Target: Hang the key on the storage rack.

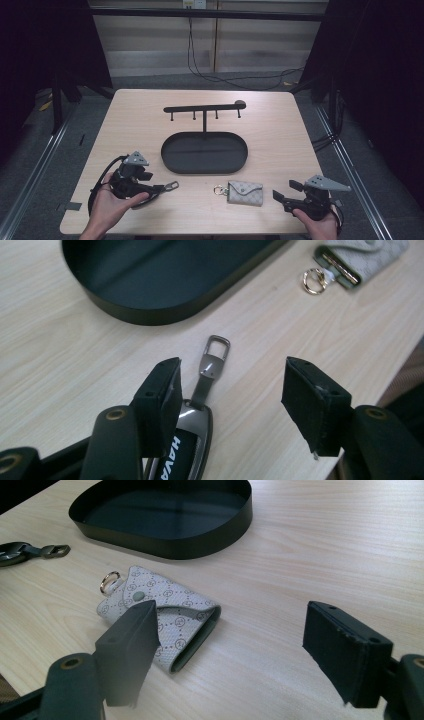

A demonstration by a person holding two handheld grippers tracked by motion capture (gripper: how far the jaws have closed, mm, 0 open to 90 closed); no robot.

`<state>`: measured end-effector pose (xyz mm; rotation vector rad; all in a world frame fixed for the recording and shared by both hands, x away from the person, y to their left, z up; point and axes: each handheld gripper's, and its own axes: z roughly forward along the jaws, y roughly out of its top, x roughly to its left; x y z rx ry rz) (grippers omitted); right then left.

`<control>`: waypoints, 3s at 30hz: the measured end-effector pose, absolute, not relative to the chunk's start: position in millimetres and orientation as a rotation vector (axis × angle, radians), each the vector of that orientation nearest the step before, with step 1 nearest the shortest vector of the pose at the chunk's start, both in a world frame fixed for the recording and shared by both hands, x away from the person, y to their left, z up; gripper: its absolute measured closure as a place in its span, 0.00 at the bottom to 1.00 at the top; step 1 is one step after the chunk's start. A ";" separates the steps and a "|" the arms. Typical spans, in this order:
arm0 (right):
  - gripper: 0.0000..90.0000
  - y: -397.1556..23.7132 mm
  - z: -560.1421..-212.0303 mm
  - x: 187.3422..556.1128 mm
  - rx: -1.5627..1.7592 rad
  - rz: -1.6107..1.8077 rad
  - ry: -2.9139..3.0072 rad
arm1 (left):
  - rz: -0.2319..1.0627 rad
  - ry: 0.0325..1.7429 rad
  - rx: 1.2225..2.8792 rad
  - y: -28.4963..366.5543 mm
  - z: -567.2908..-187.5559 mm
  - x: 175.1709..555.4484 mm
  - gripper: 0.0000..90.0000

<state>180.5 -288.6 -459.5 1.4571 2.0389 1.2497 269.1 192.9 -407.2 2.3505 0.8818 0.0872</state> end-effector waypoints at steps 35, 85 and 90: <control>0.25 -287.8 -459.5 180.3 1.449 1.251 2.055 | 0.017 0.713 2.694 156.0 -406.7 300.4 0.65; 0.25 -287.5 -460.4 181.3 1.449 1.256 2.069 | -0.087 0.736 2.896 119.8 -457.2 335.1 0.67; 0.25 -287.8 -460.5 181.4 1.451 1.257 2.068 | -0.092 0.703 2.916 116.7 -460.7 333.0 0.73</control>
